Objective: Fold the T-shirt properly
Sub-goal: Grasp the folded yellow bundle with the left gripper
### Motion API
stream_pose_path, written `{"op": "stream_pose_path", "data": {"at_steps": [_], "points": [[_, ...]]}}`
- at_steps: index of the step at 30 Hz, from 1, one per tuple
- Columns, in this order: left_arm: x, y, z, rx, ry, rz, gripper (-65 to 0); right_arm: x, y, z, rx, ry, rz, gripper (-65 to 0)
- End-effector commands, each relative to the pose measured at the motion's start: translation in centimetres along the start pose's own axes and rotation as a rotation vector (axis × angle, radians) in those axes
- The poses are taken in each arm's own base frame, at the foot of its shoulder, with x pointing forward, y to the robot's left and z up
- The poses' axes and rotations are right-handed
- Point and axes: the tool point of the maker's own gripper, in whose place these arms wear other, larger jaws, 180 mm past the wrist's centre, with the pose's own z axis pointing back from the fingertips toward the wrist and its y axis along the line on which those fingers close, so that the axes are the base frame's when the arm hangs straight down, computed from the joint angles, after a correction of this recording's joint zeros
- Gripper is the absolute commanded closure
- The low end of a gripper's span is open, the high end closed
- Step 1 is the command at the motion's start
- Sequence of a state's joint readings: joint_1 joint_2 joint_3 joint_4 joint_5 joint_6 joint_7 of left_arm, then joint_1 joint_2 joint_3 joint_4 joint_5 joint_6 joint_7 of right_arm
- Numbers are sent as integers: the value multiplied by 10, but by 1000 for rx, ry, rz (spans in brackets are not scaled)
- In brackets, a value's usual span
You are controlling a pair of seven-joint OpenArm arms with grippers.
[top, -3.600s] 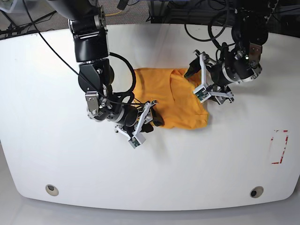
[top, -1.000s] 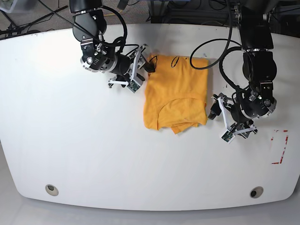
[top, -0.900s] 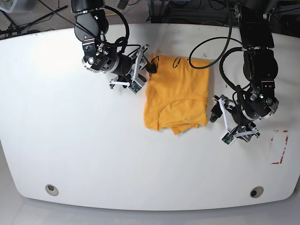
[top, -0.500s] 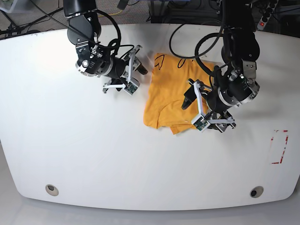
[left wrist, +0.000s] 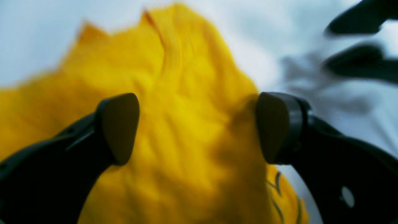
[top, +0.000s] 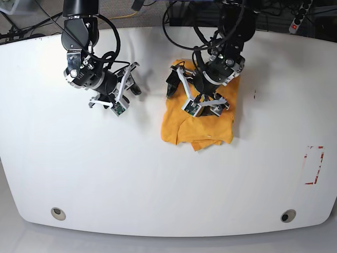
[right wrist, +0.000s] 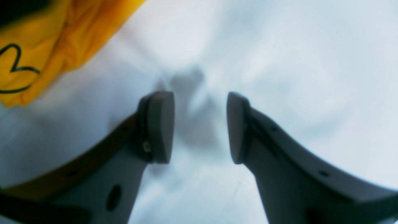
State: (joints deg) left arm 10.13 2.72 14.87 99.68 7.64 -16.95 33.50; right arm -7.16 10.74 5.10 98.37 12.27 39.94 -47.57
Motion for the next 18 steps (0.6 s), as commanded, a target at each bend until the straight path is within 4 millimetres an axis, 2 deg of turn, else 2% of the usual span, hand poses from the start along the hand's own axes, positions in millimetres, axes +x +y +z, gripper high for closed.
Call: {"op": "stream_pose_path", "data": {"at_steps": [1, 5, 9, 12, 15, 18], "points": [[8, 0, -6, 23, -59, 29, -557, 12, -14, 8, -34, -54, -11, -254], [-11, 5, -9, 83, -93, 71, -556, 9, -25, 14, -64, -54, -31, -254], [-17, 6, -8, 94, -112, 75, -556, 8, -26, 14, -66, -50, -29, -254], [0, 15, 5, 120, -165, 63, -554, 8, -26, 14, -66, -50, -29, -254], [24, 35, 23, 180, -236, 64, -554, 8, -26, 14, -66, -50, -29, -254], [33, 45, 30, 207, -264, 63, -554, 9, -25, 14, -64, -54, -31, -254]]}}
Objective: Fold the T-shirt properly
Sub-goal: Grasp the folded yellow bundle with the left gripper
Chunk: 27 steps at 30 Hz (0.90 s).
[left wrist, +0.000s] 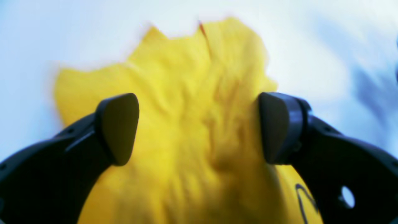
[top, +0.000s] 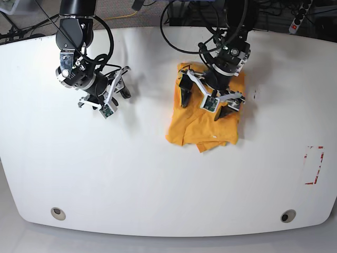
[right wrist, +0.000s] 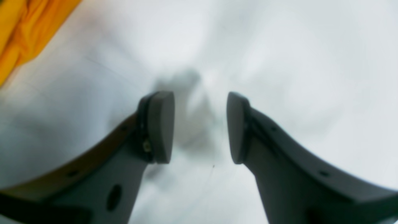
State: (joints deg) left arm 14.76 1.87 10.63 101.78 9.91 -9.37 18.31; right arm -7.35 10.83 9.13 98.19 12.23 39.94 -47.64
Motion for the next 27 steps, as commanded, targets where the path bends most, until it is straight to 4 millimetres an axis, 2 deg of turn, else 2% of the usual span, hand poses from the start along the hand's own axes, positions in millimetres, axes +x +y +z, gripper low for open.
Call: {"op": "stream_pose_path", "data": {"at_steps": [1, 3, 6, 11, 17, 21, 25, 27], "points": [[21, 9, 2, 27, -69, 6, -554, 17, -4, 4, -8, -56, 11, -254], [18, 15, 1, 43, -61, 9, -554, 17, -4, 4, -8, -56, 11, -254], [0, 15, -4, 39, -25, 22, -554, 18, -5, 4, -12, -58, 14, -254], [0, 15, -2, 41, -67, 33, -554, 18, -6, 4, -14, -55, 16, -254], [37, 15, 12, 19, -178, 124, -554, 16, -7, 4, -15, -51, 17, -254], [48, 17, 16, 19, -208, 134, -554, 17, -7, 4, -16, -52, 17, -254], [50, 21, 15, 33, -213, 128, -554, 18, -5, 3, -13, -53, 16, -254], [36, 24, 9, 40, -175, 135, -554, 18, -5, 3, -11, -53, 17, -254]]}}
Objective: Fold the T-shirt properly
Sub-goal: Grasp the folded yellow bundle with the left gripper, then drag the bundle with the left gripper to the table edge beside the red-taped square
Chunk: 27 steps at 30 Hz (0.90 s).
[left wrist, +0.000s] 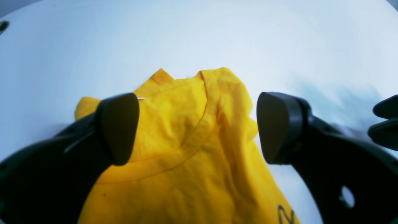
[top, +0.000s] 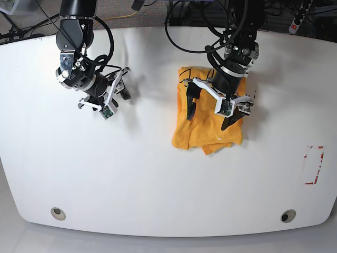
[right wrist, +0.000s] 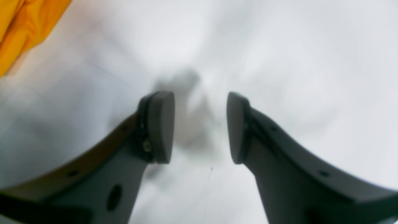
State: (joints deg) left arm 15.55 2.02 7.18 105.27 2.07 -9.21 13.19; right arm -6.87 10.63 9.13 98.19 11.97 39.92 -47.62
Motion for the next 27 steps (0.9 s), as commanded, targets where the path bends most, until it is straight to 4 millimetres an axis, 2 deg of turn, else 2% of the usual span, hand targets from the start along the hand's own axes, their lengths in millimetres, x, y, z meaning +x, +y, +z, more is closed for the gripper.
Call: {"op": "stream_pose_path", "data": {"at_steps": [1, 5, 10, 13, 18, 19, 21, 22, 27], "points": [[-7, 11, -6, 27, 3, 10, -554, 15, -4, 3, -7, -49, 13, -254], [-29, 24, -16, 52, 58, 28, -554, 15, -4, 3, -7, -49, 13, -254], [-53, 25, -30, 46, 120, 42, -554, 14, -3, 2, -4, -48, 11, -254], [-64, 17, -39, 17, 150, 41, -554, 9, -2, -1, 9, -36, -8, -254], [-78, 16, -41, 10, 186, 37, -554, 8, -2, -2, 10, -35, -9, -254], [-79, 22, -40, 18, 190, 30, -554, 9, -2, -1, 9, -36, -8, -254], [-82, 56, -32, 72, 204, -1, -556, 9, -2, -1, 9, -36, -8, -254], [-82, 65, -30, 88, 207, -9, -557, 9, -2, -1, 9, -36, -8, -254], [-83, 139, -7, 170, 239, -96, -558, 9, -2, -1, 8, -38, -6, -254]]}}
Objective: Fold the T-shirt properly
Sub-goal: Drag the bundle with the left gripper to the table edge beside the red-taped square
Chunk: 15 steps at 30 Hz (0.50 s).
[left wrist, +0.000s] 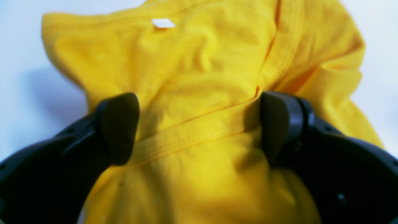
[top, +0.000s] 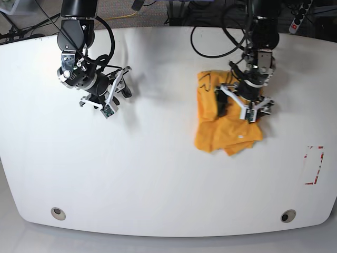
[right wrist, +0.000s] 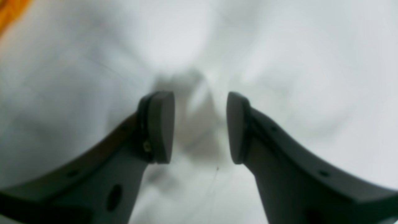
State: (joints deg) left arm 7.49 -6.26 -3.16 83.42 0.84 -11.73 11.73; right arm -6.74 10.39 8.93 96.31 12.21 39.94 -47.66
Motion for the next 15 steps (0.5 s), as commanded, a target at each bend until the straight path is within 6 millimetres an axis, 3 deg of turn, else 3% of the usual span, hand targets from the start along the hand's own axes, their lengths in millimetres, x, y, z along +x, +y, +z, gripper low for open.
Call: {"op": "stream_pose_path", "data": {"at_steps": [1, 3, 11, 15], "points": [[3, 36, 6, 29, 4, -59, -558, 18, -5, 5, -10, -57, 16, -254], [-7, 57, 11, 40, 32, -66, -558, 22, -6, 5, -13, -67, 19, -254], [-42, 179, 48, 121, 159, -74, -556, 31, -8, 8, -21, -86, 32, -254], [-47, 229, 65, 160, 207, -80, -556, 31, -8, 8, -21, -86, 32, -254]]}}
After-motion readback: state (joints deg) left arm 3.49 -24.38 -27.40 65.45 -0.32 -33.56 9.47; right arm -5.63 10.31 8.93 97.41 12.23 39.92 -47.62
